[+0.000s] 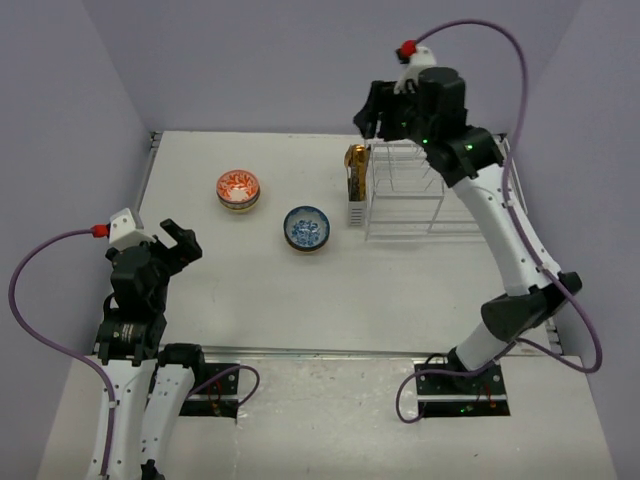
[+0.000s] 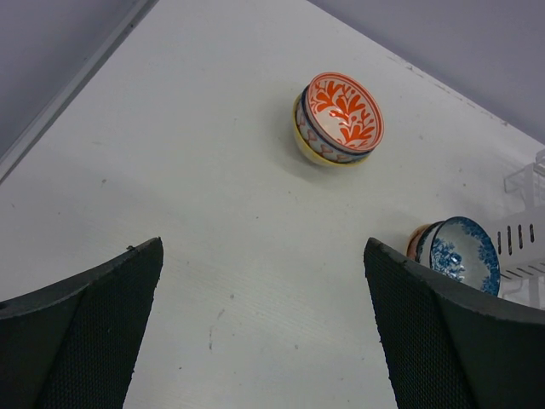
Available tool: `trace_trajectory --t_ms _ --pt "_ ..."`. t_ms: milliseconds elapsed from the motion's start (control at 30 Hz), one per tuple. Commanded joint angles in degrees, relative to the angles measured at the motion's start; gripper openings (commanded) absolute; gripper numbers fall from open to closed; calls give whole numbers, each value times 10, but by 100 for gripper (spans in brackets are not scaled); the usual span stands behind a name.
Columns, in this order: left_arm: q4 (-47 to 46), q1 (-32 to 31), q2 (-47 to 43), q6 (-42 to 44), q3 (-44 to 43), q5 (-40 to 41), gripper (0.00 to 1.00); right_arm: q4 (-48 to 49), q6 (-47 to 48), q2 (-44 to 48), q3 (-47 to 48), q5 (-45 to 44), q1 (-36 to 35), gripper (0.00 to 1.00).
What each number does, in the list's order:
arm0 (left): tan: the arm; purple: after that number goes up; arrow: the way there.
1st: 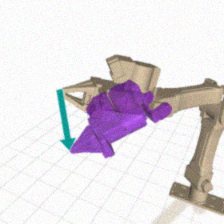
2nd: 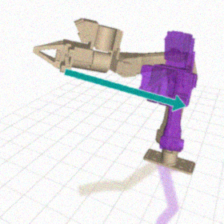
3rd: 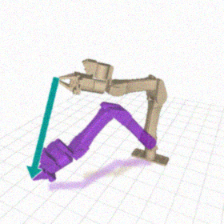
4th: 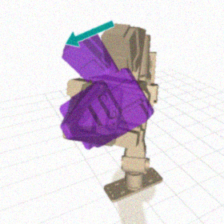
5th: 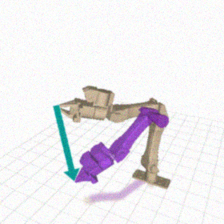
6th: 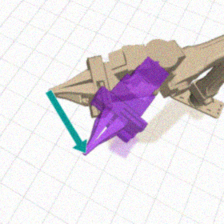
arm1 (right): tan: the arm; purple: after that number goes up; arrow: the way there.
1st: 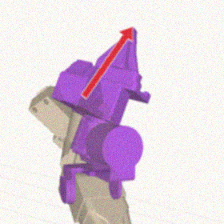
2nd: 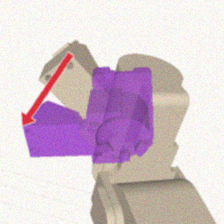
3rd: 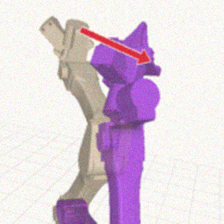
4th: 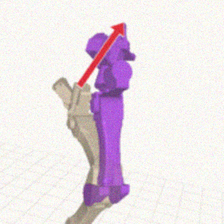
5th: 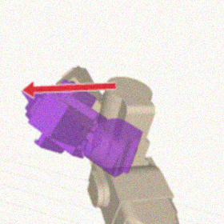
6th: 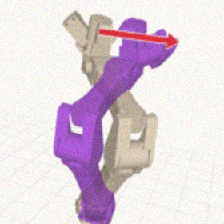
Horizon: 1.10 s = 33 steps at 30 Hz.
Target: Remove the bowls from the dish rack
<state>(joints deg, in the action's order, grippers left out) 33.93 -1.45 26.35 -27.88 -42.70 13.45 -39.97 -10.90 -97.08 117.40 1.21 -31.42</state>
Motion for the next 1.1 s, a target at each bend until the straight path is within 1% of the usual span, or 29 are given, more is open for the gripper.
trace_trajectory --t_ms 0,33,100,133,167,200,233,267,300,333,367,400,467,500,567,600,667,733,833,1067 --pt "-23 5 0 5 -2 -6 100 137 -187 41 -85 59 86 63" --pt "-22 5 0 5 -2 -6 100 179 -252 53 -102 64 107 64" --pt "-24 5 0 5 -2 -8 100 216 -313 60 -146 69 153 66" --pt "-23 5 1 5 -2 -9 100 248 -357 63 -156 68 165 66" --pt "-23 5 1 6 -2 -9 100 255 -375 61 -163 54 173 69" --pt "-24 5 1 6 -2 -11 100 256 -405 60 -164 28 181 69" --pt "-24 5 2 6 -2 -11 100 258 -413 60 -165 0 182 70" --pt "-24 5 2 6 -2 -12 100 259 -426 61 -168 -56 182 73" --pt "-24 5 3 6 -2 -11 100 268 -475 65 -184 -84 183 74" --pt "-24 5 2 6 -2 -11 100 282 -505 67 -200 -102 186 76" --pt "-24 5 2 6 -2 -12 100 298 -533 72 -236 -121 192 78" --pt "-24 5 3 6 -2 -12 100 319 -587 72 -250 -131 194 79" --pt "-23 5 4 6 -2 -14 100 337 -633 66 -275 -147 196 80" --pt "-24 5 5 6 -1 -15 100 356 -678 54 -280 -147 198 82" --pt "-24 4 5 6 -1 -17 100 385 -715 37 -288 -134 205 82" --pt "-24 4 6 6 -1 -17 100 415 -741 16 -285 -118 207 82" --pt "-25 2 6 6 -1 -17 100 427 -757 -8 -265 -112 208 81" --pt "-25 0 5 6 -1 -18 100 450 -766 -43 -250 -102 208 78" --pt "-25 -1 6 7 -1 -19 100 470 -776 -72 -223 -103 208 76" --pt "-24 -12 7 8 -2 -21 100 455 -793 -147 -146 -132 211 70"
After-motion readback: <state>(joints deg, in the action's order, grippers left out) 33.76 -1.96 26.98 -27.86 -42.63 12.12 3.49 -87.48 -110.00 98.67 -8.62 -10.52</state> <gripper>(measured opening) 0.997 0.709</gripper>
